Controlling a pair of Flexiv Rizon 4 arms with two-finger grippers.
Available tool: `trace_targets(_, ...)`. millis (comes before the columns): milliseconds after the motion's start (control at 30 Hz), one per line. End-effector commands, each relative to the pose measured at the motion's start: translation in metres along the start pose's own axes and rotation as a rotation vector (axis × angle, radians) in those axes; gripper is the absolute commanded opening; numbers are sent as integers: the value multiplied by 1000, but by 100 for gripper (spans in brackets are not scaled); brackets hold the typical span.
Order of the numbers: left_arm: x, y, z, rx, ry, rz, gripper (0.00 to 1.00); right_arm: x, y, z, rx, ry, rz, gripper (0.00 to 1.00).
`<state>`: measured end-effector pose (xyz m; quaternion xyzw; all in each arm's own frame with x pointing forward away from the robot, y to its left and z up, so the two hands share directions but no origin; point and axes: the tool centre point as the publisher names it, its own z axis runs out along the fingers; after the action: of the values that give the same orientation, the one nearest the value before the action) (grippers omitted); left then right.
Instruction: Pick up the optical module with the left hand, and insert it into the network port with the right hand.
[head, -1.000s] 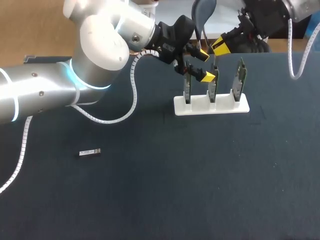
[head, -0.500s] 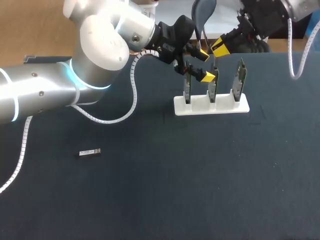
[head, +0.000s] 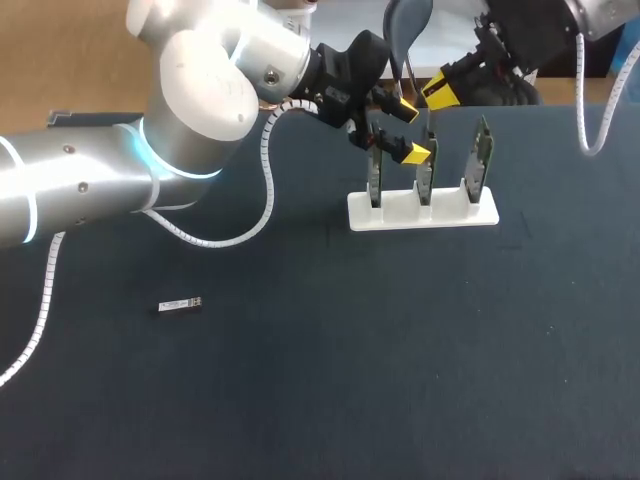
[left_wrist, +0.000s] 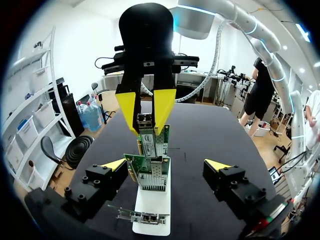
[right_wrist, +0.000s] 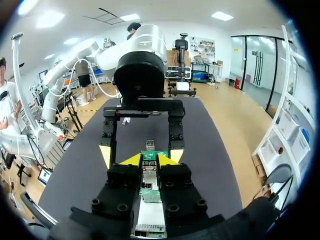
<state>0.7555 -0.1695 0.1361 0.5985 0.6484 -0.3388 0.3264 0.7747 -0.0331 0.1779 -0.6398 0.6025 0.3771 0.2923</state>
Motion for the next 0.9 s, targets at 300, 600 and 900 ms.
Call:
trace_targets(300, -2, 2, 1, 3, 7, -2, 100, 2, 5, 3, 27, 22, 18, 0)
trace_targets(600, -2, 2, 1, 3, 7, -2, 100, 5, 2, 4, 24, 24, 27, 0)
trace_targets(900, -2, 2, 1, 3, 7, -2, 100, 9, 1, 6, 24, 31, 40, 0)
